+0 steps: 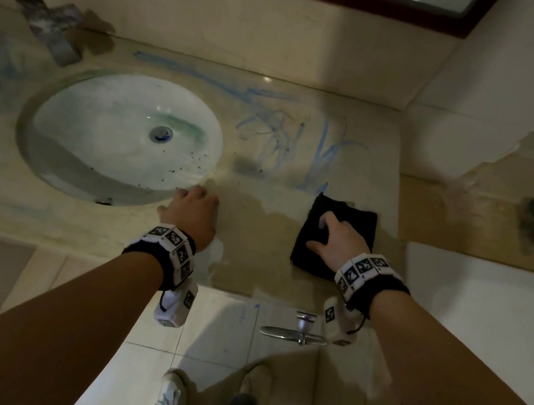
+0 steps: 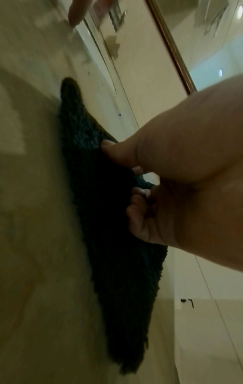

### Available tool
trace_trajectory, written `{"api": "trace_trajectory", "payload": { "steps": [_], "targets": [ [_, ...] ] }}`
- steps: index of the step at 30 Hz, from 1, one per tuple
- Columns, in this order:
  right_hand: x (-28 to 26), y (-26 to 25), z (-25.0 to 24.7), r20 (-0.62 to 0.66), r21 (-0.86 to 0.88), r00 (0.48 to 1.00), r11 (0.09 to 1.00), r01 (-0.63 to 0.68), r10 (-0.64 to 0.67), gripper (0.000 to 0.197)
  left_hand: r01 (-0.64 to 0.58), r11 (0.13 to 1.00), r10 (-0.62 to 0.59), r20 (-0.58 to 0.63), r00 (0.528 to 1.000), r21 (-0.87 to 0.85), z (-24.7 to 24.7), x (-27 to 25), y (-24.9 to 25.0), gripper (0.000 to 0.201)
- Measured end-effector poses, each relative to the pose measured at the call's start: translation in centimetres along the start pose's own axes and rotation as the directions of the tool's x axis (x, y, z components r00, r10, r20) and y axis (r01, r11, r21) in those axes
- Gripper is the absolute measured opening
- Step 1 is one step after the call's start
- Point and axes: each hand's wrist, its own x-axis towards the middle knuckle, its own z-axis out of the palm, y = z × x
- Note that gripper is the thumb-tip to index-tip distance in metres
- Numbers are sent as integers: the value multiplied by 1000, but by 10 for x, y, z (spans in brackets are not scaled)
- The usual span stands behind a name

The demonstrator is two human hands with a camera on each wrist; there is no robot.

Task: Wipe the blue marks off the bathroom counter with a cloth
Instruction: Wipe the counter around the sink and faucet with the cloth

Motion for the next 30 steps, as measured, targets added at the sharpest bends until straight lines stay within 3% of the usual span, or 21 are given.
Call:
{"api": "trace_trajectory", "payload": {
  "steps": [4,13,17,25,30],
  "targets": [
    [8,-30,5,7,-39,998,997,68,-67,31,98,995,-97,31,995,-30,-6,4,-12,64],
    [50,-121,18,7,-44,989,988,149,-149,19,60,998,-60,22,998,0,-7,12,-23,65],
    [77,-161,19,36,-69,985,982,174,-171,20,9,1000,-9,26,1000,13,-12,19,-39,52],
    [108,-237,27,81,-105,962,957,269,-261,18,37,944,-12,80,997,-327,-20,29,-72,28],
    [105,-232,28,125,-95,960,961,261,-249,37,32,936,-9,66,998,-352,-19,29,-69,27]
  ]
}}
